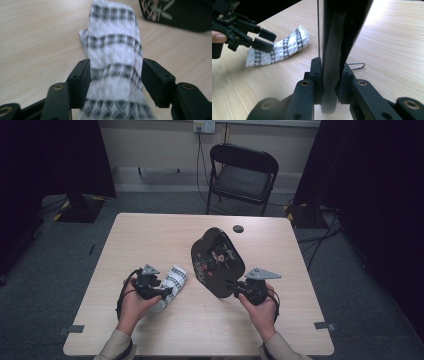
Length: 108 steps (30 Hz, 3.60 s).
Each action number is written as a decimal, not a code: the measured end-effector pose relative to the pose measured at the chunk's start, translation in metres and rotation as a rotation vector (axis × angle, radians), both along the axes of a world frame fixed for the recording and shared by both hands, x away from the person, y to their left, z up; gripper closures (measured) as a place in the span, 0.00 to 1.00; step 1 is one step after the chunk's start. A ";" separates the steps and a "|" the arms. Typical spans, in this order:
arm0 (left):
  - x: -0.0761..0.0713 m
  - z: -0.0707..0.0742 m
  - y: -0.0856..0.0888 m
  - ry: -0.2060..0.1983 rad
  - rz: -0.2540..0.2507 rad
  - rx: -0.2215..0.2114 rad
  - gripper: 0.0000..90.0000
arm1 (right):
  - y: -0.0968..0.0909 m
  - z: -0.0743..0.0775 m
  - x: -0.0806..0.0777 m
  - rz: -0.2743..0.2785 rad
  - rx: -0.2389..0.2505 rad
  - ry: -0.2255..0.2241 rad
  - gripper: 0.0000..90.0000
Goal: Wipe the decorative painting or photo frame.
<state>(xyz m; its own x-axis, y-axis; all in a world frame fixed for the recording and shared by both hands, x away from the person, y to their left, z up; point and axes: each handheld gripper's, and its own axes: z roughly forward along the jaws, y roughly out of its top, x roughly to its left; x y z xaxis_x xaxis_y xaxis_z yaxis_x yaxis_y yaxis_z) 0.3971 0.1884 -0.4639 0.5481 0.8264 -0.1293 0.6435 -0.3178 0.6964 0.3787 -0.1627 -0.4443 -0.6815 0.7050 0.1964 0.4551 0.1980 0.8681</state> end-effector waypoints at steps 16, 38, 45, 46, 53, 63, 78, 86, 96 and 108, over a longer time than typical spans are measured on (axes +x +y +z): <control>0.010 -0.015 -0.025 0.041 -0.071 0.063 0.80 | -0.001 -0.001 0.000 -0.004 0.002 0.002 0.87; 0.042 0.094 -0.055 -0.120 -0.106 -0.132 0.82 | 0.000 0.000 0.001 0.020 -0.012 -0.007 0.87; 0.043 0.059 -0.057 -0.059 -0.107 -0.107 0.83 | 0.000 0.001 0.001 0.026 -0.014 -0.009 0.87; 0.043 0.055 -0.057 -0.049 -0.110 -0.100 0.83 | 0.001 0.001 0.001 0.026 -0.015 -0.009 0.87; 0.038 0.019 -0.058 -0.001 -0.108 -0.079 0.83 | 0.001 0.001 0.001 0.029 -0.017 -0.009 0.87; 0.028 -0.022 -0.065 0.063 -0.106 -0.079 0.83 | 0.001 0.001 0.001 0.029 -0.018 -0.008 0.87; 0.041 0.070 -0.049 -0.105 -0.066 -0.126 0.82 | 0.001 0.001 0.001 0.026 -0.015 -0.009 0.87; 0.058 0.082 -0.057 -0.109 -0.059 -0.112 0.82 | 0.000 0.001 0.001 0.024 -0.016 -0.007 0.87; 0.046 0.023 -0.065 0.001 -0.080 -0.070 0.83 | -0.001 0.001 0.001 0.024 -0.018 -0.007 0.87; 0.031 -0.017 -0.068 0.088 -0.090 -0.057 0.83 | -0.001 0.001 0.001 0.022 -0.015 -0.008 0.87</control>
